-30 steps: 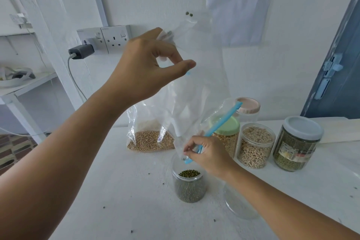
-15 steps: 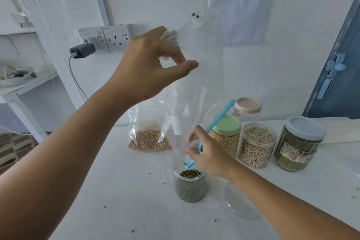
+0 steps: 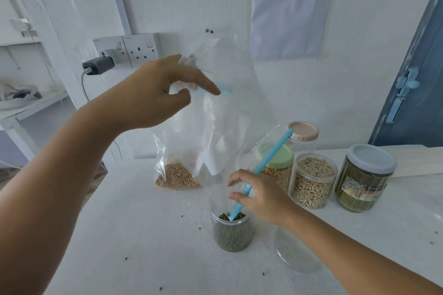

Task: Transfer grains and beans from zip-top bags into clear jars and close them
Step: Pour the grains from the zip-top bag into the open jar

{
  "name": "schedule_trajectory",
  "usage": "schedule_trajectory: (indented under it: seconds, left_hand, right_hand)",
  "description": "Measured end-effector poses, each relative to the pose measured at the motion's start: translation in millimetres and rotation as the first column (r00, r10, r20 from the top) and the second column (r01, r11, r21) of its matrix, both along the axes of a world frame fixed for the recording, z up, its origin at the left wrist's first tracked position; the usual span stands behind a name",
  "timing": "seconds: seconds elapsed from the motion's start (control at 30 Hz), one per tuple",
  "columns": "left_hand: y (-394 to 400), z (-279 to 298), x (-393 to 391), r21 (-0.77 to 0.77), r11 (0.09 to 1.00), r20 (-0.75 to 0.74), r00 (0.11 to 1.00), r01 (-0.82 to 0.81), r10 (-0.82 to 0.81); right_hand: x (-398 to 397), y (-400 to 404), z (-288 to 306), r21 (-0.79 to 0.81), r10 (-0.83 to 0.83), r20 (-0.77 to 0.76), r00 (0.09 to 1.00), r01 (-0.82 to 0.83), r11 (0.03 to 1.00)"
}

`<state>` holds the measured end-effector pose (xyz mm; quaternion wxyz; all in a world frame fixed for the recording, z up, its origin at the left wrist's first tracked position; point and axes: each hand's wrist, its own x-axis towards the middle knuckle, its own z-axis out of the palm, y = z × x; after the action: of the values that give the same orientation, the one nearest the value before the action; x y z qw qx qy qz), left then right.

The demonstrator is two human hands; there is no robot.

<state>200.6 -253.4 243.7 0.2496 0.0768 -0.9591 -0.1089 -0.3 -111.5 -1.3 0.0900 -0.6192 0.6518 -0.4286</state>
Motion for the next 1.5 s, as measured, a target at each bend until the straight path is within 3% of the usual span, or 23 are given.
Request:
schedule_trajectory:
  seconds: [0.17,0.33,0.5,0.63,0.77,1.13,1.27,1.5]
  left_hand:
    - [0,4,5,0.039,0.999,-0.009,1.0,0.002,-0.001]
    - [0,-5,4,-0.024,1.0,-0.131,0.991,-0.006,0.003]
    - [-2,-5,13,0.118,0.992,-0.148,0.989,0.033,-0.015]
    - [-4,-7,12,0.138,0.988,-0.167,0.985,0.065,-0.041]
    - [-2,0,13,0.246,0.957,-0.277,0.957,0.154,-0.083]
    - [3,-2,-8,0.149,0.988,-0.434,0.9,0.026,0.042]
    - [6,-2,-9,0.096,0.995,-0.41,0.911,0.006,0.034]
    - [7,4,-2,0.353,0.916,-0.428,0.903,0.19,-0.022]
  right_hand:
    - [-2,-2,-4,0.002,0.002,-0.006,1.0,-0.002,1.0]
    - [-2,-5,-7,-0.022,-0.07,-0.014,0.997,0.07,0.997]
    - [-5,-2,-10,-0.011,-0.09,0.003,0.996,0.09,0.996]
    - [-7,-2,-14,-0.011,-0.102,0.006,0.995,0.102,0.995]
    - [-8,-1,-18,0.003,-0.104,-0.015,0.994,0.104,0.995]
    - [-3,-4,-6,0.04,-0.136,-0.019,0.991,0.137,0.99]
    - [-1,-3,-6,0.039,-0.139,0.003,0.99,0.139,0.99]
    - [-1,-2,-5,0.044,-0.146,0.034,0.989,0.145,0.988]
